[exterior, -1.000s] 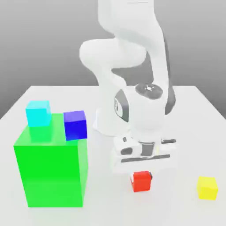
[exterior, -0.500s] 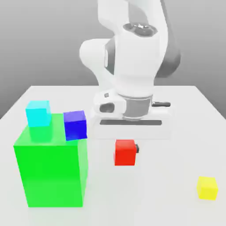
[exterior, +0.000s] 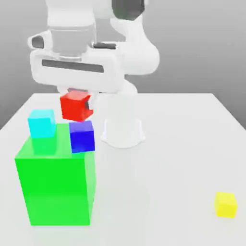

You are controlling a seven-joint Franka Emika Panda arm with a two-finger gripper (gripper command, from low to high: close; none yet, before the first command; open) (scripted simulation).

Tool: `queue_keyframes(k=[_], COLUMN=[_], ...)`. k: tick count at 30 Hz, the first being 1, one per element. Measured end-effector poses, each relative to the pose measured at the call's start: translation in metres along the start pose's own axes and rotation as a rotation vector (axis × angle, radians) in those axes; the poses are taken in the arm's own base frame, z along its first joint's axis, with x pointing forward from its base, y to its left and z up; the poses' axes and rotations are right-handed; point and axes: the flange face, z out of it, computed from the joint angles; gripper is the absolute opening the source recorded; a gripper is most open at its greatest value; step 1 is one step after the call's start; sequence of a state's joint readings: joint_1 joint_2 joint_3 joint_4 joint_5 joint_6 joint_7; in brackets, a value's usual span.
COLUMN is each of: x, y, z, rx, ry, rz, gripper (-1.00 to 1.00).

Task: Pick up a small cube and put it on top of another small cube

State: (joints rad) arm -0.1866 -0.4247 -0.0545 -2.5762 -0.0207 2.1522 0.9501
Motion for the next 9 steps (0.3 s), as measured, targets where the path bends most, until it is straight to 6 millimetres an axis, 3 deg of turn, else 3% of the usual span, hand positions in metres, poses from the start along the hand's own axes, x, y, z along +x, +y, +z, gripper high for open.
queue_keyframes(k=[5, 9], x=[0.0, 0.001], y=[0.001, 0.0], z=[0.004, -0.038], rx=[-0.002, -0.003], ry=[0.002, 0.004], rz=[0.001, 0.001], gripper=[1.0, 1.0])
